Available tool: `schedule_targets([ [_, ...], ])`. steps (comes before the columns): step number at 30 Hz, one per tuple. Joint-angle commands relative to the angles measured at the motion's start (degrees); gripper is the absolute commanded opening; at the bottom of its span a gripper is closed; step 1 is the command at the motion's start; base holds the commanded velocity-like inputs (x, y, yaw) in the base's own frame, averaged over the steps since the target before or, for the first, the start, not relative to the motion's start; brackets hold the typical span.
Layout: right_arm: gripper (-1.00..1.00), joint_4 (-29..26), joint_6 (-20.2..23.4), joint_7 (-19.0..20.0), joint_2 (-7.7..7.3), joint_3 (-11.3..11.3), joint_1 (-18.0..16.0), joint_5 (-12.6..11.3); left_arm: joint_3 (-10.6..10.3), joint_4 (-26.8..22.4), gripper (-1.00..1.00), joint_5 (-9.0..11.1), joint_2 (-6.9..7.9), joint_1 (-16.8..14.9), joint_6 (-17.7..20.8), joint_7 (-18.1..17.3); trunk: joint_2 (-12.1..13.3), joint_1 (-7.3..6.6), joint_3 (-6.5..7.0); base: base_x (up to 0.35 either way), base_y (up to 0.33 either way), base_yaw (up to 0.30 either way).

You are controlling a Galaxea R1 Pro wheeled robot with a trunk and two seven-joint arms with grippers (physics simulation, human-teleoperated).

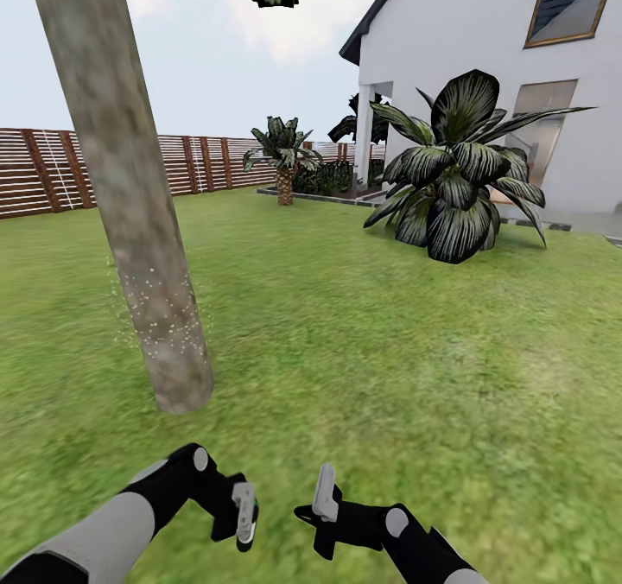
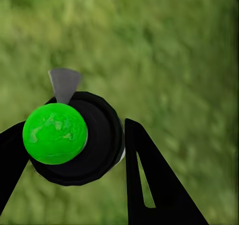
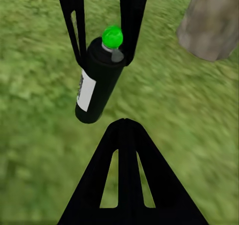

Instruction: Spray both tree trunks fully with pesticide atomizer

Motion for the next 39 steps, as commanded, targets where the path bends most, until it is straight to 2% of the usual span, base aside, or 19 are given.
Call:
schedule_targets([
  [1,-1.0,0.0,-0.3,-0.1,0.01,-0.1,0.0,0.5,-0.5,-0.1,-1.0,-0.4,-0.08,0.0,-0.6,-0.2,0.0,-0.01,-0.06,0.0,0.0,0.0],
  [5,-1.0,0.0,-0.3,-0.1,0.01,-0.1,0.0,0.5,-2.4,0.0,-1.0,-0.5,-0.34,0.1,-0.6,-0.3,0.0,-0.01,-0.06,0.0,0.0,0.0],
  [8,-1.0,0.0,-0.3,0.0,0.01,-0.1,0.0,0.5,-4.6,0.0,-1.0,-0.4,-0.95,0.1,-0.5,-0.3,0.0,-0.01,-0.06,0.0,0.0,0.0],
  [10,-1.0,0.0,-0.3,-0.1,0.01,-0.1,0.0,0.5,-5.2,0.0,-1.0,-0.4,-1.67,0.1,-0.5,-0.3,0.0,-0.01,-0.06,0.0,0.0,0.0],
  [18,-1.0,-0.1,-0.3,-0.1,0.01,-0.1,0.0,0.5,-5.4,0.0,-1.0,-0.5,-3.25,0.1,-0.3,-0.3,0.0,-0.01,-0.06,0.0,0.0,0.0],
  [26,-1.0,-0.1,-0.3,-0.1,0.02,-0.1,0.0,0.5,-5.5,0.0,-1.0,-0.5,-5.57,0.1,-0.2,-0.3,0.0,-0.01,-0.06,0.0,0.0,0.0],
  [39,-1.0,-0.1,-0.3,-0.1,0.01,-0.1,0.0,0.5,-5.4,-0.1,-1.0,-0.3,-6.68,0.1,-0.5,-0.3,0.0,-0.01,-0.06,0.0,0.0,0.0],
])
